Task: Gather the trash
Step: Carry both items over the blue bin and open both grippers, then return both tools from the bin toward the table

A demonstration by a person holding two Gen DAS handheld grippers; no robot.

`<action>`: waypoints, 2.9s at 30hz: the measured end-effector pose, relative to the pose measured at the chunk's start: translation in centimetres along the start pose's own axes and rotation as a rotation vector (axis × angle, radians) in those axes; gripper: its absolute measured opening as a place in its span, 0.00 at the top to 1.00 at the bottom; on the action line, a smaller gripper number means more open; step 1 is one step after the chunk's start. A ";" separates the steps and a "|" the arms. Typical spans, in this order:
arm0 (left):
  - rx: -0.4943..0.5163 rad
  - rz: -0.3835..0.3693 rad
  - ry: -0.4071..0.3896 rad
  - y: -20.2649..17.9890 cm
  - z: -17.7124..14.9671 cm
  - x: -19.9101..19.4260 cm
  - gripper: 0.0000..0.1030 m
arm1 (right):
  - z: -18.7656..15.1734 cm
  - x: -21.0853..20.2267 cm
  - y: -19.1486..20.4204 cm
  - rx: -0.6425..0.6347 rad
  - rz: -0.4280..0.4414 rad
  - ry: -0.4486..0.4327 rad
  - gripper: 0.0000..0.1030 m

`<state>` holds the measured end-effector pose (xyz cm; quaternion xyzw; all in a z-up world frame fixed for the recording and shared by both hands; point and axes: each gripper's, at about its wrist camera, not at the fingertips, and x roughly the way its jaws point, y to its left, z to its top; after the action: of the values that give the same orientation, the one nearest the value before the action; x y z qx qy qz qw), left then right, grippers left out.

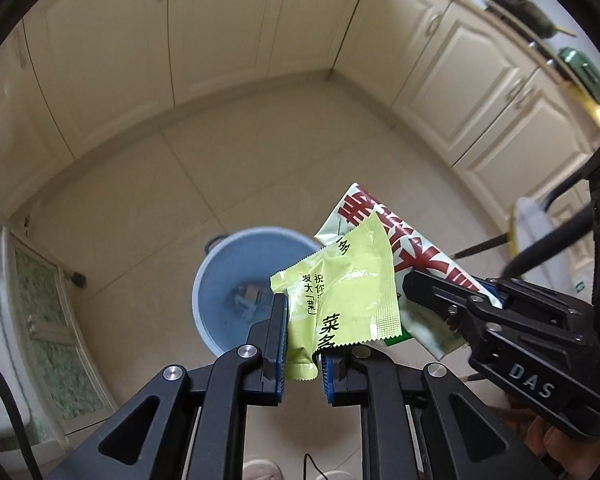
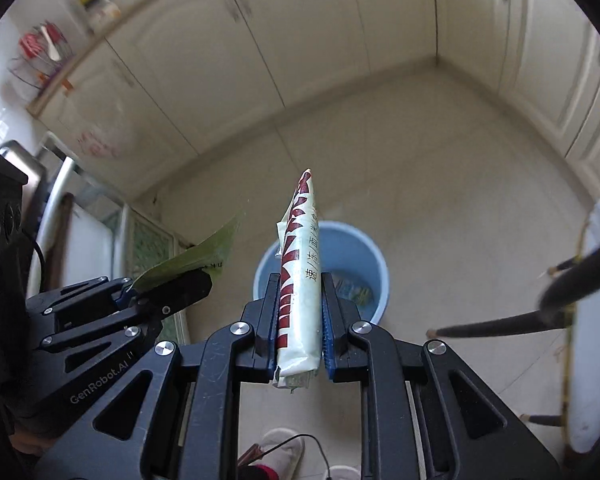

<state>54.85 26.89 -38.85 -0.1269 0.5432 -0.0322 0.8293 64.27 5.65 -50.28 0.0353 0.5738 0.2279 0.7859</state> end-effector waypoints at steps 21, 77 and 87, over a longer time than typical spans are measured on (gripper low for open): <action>-0.083 0.066 0.015 0.5 3.5 1.5 0.54 | 2.6 5.1 -0.2 -0.007 -0.088 0.008 0.46; 0.330 -0.020 -1.080 -25.8 -38.6 -42.3 0.01 | -26.3 -64.7 9.5 0.038 -0.543 -1.077 0.00; 0.327 -0.025 -1.037 -27.3 -34.3 -42.3 0.01 | -26.1 -64.5 7.7 0.058 -0.570 -1.056 0.00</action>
<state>8.73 2.62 -7.32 -0.0021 0.0492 -0.0594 0.9970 22.56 -18.52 0.44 0.0100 0.0988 -0.0557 0.9935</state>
